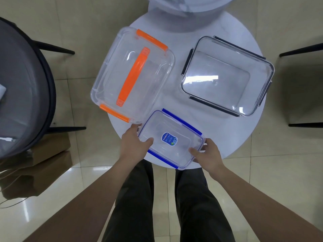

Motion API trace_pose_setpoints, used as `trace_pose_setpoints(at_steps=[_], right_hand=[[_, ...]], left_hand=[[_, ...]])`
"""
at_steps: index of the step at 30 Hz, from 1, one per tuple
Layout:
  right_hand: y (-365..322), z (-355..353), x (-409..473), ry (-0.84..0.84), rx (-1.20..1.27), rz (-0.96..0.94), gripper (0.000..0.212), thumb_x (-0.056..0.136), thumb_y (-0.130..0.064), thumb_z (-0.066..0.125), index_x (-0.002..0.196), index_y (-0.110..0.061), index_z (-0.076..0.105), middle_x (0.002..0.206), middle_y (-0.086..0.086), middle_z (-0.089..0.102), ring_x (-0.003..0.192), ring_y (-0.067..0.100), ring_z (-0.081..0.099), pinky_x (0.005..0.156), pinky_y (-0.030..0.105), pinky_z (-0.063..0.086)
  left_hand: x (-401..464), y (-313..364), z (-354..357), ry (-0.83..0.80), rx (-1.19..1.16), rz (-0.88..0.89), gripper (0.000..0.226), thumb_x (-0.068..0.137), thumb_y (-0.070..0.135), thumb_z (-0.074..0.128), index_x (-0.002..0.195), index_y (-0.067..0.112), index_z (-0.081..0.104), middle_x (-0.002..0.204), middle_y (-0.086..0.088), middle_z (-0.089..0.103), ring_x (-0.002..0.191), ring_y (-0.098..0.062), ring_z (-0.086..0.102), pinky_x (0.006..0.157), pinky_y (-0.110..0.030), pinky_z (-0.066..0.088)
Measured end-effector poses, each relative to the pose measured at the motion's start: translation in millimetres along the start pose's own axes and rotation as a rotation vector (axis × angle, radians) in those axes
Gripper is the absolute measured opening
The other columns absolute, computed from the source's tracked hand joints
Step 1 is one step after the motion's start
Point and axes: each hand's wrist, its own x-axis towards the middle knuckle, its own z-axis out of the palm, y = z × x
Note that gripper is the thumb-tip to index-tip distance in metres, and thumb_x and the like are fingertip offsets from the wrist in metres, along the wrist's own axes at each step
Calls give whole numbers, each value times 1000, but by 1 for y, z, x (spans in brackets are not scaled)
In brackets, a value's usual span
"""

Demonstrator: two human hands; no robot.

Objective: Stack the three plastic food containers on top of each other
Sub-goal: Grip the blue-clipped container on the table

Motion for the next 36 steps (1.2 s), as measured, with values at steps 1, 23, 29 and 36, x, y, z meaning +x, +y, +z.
trace_pose_setpoints(at_steps=[1, 23, 29, 36], right_hand=[[0, 0, 0, 0, -3, 2, 60, 80, -26, 84, 130, -19, 51, 125, 4, 64, 110, 27, 66, 93, 50, 59], [-13, -15, -14, 8, -90, -2, 56, 85, -24, 80, 132, -15, 51, 122, 4, 61, 110, 23, 63, 94, 50, 58], [-22, -31, -24, 10, -134, -12, 53, 87, -23, 78, 131, -14, 51, 118, 4, 61, 110, 24, 63, 92, 46, 59], [-31, -49, -35, 70, -173, -73, 48, 89, -25, 75, 130, -14, 52, 113, 0, 62, 96, 21, 66, 72, 27, 53]], left_hand=[[1, 0, 0, 0, -9, -7, 64, 82, 32, 79, 136, 19, 48, 111, 11, 54, 91, -8, 56, 59, -8, 38], [-12, 5, -4, -24, -70, -97, 60, 84, 31, 78, 135, 18, 50, 128, -3, 63, 96, -11, 58, 58, -8, 40], [-32, 9, -7, -33, -129, -126, 58, 84, 34, 78, 133, 20, 48, 126, 0, 62, 99, -11, 60, 63, -10, 46], [-48, 20, -14, -34, -198, -128, 53, 85, 31, 78, 128, 18, 50, 115, 9, 57, 94, -9, 60, 63, -9, 46]])
